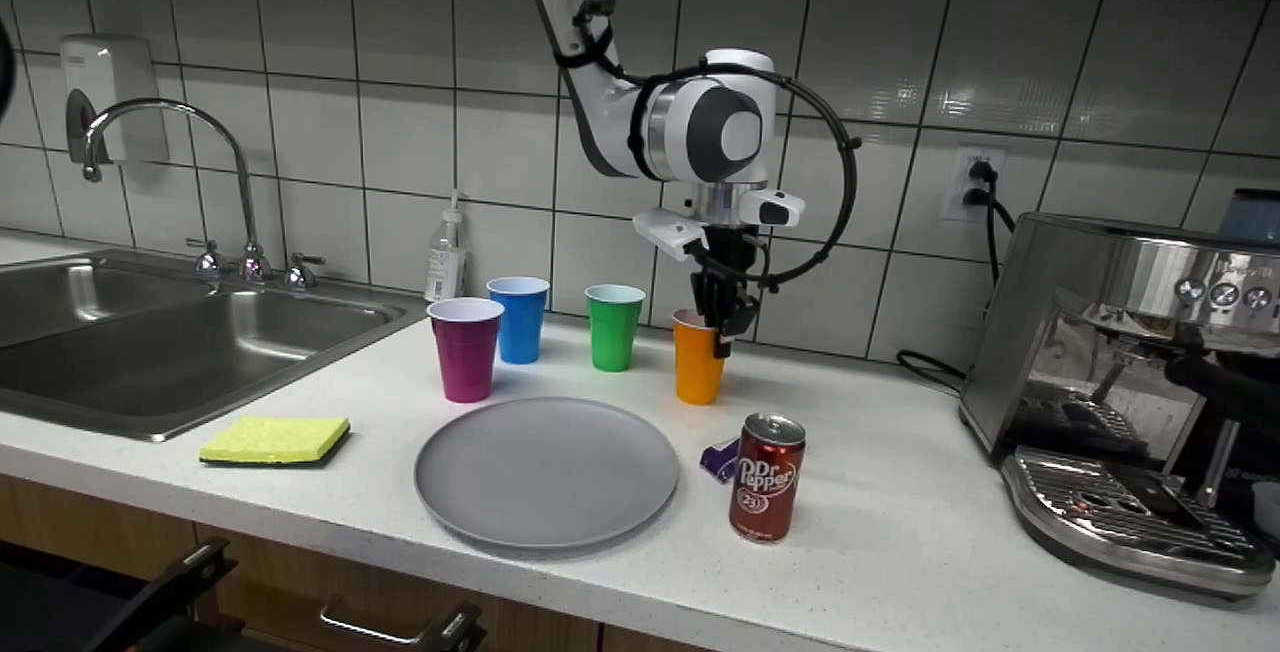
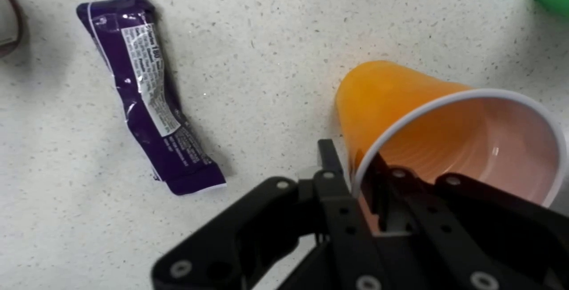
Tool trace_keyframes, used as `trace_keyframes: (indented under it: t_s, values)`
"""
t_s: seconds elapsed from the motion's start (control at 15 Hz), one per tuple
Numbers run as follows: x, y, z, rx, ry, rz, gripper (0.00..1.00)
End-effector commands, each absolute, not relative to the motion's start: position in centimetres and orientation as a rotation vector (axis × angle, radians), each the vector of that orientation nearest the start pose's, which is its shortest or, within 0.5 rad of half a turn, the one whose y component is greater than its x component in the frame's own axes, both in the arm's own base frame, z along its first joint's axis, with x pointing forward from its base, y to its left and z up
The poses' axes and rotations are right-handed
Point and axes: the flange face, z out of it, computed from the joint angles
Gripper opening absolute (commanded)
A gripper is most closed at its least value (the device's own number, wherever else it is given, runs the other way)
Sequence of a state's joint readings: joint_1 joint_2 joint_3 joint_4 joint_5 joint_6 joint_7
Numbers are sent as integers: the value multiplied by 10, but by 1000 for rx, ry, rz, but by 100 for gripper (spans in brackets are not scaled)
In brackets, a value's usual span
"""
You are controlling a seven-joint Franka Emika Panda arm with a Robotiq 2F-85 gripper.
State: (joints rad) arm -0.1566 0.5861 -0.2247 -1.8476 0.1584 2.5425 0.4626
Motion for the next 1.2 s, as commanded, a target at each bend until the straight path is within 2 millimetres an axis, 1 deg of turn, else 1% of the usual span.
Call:
trace_keyframes:
  t_s: [0.0,0.2,0.47,0.8,1.13]
  values:
    - [617,-240,228,-2803,1436,-199,0]
    - [616,-242,237,-2799,1417,-232,1]
    - [603,-248,253,-2776,1398,-269,1]
    - [581,-256,274,-2775,1358,-311,1]
    - [555,-250,285,-2801,1277,-286,1]
